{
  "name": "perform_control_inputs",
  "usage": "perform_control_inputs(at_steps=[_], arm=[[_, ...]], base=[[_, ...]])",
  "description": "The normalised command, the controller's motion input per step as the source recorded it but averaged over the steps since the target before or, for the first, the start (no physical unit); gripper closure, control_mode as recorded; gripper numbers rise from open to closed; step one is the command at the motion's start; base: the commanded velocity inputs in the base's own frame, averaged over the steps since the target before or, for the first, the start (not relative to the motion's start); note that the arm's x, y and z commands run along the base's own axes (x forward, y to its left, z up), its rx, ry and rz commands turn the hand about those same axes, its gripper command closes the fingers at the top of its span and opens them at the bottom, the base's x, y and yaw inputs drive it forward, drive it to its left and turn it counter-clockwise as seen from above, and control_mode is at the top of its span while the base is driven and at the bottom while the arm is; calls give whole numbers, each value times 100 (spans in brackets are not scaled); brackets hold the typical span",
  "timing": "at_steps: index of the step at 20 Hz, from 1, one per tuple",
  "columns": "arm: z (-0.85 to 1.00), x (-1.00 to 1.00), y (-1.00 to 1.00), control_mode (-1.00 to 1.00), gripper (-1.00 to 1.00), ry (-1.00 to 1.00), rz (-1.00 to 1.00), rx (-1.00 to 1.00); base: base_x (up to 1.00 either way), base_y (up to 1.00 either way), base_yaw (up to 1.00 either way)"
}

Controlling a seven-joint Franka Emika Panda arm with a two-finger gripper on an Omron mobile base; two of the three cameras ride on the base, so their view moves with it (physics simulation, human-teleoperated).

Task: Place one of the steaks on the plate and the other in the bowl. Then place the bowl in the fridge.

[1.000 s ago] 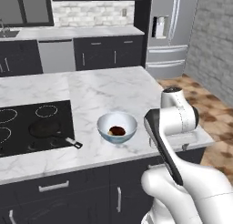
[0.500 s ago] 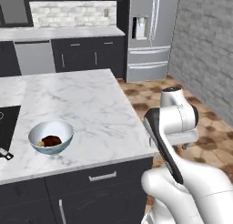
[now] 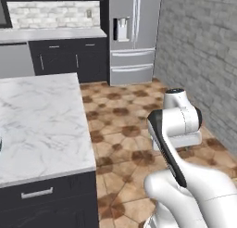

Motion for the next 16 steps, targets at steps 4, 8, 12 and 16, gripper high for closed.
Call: perform_control_inputs(at_steps=[4,8,12,16], arm=[[0,0,0,100,-100,0,0,0],[0,0,0,100,-100,0,0,0],[0,0,0,100,-100,0,0,0],[0,0,0,100,-100,0,0,0]], base=[[63,-100,1],[86,-100,1],[100,-100,0],[100,-76,3]])
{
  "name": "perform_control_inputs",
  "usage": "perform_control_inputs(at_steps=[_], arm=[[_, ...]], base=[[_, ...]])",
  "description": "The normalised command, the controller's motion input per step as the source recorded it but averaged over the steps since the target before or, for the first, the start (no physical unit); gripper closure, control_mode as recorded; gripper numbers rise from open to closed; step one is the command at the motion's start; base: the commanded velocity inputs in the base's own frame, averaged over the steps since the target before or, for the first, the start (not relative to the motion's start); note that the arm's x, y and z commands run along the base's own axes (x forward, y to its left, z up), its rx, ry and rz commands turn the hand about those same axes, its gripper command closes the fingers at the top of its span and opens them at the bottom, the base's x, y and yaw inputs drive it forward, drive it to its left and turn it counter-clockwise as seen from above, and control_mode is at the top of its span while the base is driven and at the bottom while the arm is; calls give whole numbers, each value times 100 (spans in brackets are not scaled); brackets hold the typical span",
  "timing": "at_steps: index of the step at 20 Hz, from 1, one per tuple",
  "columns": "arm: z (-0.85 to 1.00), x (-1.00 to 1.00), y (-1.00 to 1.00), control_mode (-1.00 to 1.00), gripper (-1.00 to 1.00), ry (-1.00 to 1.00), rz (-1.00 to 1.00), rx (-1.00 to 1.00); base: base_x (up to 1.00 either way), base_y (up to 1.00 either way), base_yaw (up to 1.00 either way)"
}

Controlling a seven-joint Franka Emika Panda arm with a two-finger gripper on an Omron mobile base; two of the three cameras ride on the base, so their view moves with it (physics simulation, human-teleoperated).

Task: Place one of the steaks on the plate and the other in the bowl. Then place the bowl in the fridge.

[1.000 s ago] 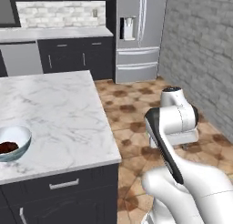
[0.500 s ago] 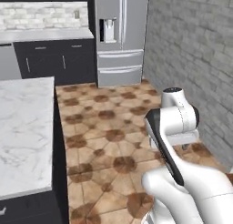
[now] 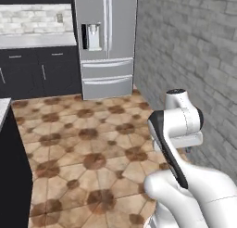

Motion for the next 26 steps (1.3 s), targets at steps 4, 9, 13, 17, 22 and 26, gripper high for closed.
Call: perform_control_inputs(at_steps=[4,9,13,17,22,26], arm=[[0,0,0,100,-100,0,0,0],[0,0,0,100,-100,0,0,0],[0,0,0,100,-100,0,0,0],[0,0,0,100,-100,0,0,0],[0,0,0,100,-100,0,0,0],[0,0,0,100,-100,0,0,0]], base=[[100,-37,10],[100,-15,19],[100,-6,4],[100,-14,0],[100,-37,-1],[100,-48,-1]])
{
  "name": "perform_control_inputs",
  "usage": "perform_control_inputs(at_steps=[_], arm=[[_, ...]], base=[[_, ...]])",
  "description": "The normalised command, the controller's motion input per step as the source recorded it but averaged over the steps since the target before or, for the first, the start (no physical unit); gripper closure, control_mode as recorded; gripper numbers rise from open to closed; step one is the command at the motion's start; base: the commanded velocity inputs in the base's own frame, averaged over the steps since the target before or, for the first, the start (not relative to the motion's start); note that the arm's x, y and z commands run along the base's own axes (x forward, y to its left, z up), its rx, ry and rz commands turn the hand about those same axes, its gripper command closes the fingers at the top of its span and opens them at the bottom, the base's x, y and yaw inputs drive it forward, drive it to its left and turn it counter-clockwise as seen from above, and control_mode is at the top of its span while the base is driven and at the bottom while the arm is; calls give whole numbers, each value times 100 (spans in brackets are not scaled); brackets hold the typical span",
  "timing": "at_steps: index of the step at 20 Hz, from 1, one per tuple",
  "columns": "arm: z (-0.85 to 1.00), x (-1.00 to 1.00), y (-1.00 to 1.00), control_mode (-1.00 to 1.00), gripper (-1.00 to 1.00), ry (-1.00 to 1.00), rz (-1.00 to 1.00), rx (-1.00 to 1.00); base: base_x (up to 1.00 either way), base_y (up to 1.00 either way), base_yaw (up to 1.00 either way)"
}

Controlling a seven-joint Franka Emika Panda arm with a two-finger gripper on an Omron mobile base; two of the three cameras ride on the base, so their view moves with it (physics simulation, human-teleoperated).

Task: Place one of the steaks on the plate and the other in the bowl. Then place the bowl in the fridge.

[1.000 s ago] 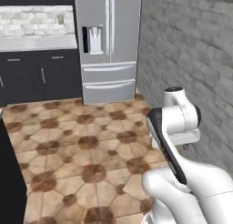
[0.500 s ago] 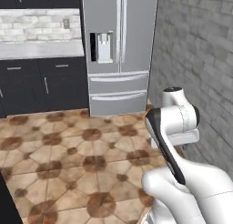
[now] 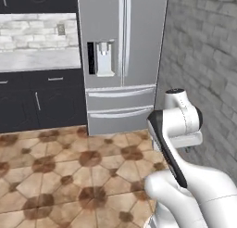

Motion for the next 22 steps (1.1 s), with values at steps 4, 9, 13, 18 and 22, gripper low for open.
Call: perform_control_inputs(at_steps=[4,9,13,18,22], arm=[[0,0,0,100,-100,0,0,0],[0,0,0,100,-100,0,0,0],[0,0,0,100,-100,0,0,0],[0,0,0,100,-100,0,0,0],[0,0,0,100,-100,0,0,0]], base=[[100,-43,0],[100,-37,-2],[100,-18,-6],[99,-3,-9],[83,-6,-12]])
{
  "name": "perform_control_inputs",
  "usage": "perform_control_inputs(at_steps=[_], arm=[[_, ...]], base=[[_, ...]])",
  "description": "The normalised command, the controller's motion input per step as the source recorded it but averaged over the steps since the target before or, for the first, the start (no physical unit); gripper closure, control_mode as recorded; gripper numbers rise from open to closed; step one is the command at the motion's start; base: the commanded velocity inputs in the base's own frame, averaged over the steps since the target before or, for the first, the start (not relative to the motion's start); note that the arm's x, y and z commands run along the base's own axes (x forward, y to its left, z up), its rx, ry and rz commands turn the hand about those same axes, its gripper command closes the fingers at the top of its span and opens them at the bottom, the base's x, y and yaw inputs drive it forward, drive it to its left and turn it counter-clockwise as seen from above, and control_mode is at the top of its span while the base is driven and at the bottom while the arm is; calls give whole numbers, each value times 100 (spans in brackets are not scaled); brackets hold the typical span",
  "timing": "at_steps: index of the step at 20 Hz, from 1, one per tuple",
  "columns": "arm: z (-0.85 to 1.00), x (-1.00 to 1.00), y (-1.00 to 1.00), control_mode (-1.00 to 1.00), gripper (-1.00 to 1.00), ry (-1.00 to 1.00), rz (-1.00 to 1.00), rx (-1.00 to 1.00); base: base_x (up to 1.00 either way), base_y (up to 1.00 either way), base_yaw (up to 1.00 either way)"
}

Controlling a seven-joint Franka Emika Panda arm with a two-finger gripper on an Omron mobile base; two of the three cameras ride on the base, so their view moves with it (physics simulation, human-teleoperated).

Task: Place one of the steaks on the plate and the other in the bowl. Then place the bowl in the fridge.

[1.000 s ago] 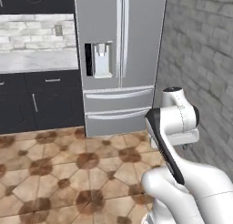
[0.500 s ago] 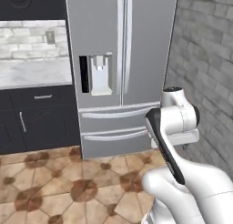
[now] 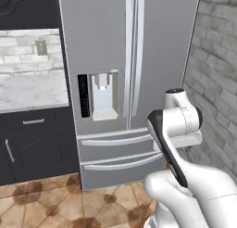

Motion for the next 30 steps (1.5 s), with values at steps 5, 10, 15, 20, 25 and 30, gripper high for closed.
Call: perform_control_inputs(at_steps=[5,10,15,20,25,30], arm=[[0,0,0,100,-100,0,0,0],[0,0,0,100,-100,0,0,0],[0,0,0,100,-100,0,0,0],[0,32,-19,-100,-100,-6,6,1],[15,72,-44,-100,-100,-17,11,8],[28,57,21,-100,-100,-37,-6,13]], base=[[39,0,-9],[29,0,2],[52,0,6],[8,0,1],[0,0,0],[0,0,0]])
